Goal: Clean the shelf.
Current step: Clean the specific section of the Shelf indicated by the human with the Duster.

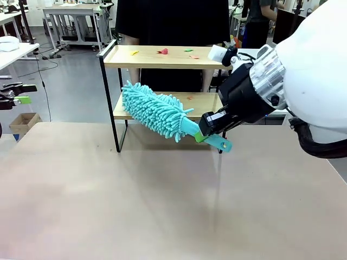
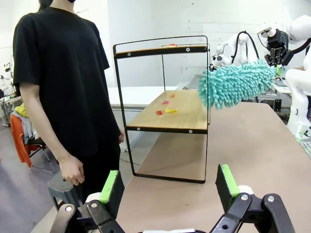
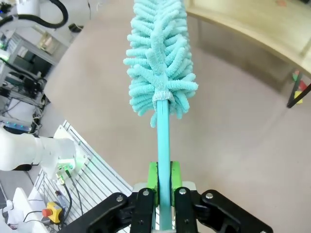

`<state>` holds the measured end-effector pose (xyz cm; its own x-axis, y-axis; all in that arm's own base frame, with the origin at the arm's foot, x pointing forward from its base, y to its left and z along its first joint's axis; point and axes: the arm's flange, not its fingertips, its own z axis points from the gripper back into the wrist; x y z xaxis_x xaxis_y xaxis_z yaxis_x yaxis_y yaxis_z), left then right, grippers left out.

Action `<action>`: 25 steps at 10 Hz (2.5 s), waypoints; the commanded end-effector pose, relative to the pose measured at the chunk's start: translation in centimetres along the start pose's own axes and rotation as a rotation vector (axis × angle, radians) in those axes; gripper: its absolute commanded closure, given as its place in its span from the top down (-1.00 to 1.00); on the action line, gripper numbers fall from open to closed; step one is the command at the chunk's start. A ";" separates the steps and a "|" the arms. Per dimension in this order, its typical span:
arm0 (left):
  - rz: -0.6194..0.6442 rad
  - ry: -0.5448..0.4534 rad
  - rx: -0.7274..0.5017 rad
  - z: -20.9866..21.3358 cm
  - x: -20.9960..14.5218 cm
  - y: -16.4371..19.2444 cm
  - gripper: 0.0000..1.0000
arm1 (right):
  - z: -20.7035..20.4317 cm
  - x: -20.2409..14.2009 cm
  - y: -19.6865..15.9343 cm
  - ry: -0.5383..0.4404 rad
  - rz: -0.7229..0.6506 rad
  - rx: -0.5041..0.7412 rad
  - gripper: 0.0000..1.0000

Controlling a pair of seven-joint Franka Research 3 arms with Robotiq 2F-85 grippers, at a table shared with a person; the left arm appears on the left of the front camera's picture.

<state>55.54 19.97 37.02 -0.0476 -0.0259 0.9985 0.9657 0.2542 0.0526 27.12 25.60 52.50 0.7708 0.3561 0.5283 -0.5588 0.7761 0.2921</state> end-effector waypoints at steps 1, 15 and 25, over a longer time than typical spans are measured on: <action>-0.005 -0.002 0.001 0.0 0.3 -0.2 1.00 | -1.4 1.7 0.5 -0.080 -0.041 0.039 -0.74; -0.005 -0.002 0.001 0.0 0.3 -0.2 1.00 | -16.1 12.5 10.8 -0.210 -0.269 -0.237 -0.74; -0.005 -0.002 0.001 0.0 0.3 -0.2 1.00 | -23.8 17.3 12.2 -0.193 -0.350 -0.342 -0.74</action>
<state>55.54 19.97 37.01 -0.0473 -0.0257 0.9985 0.9658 0.2541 0.0523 38.53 48.64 47.28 0.8057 -0.0067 0.5922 -0.1430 0.9682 0.2055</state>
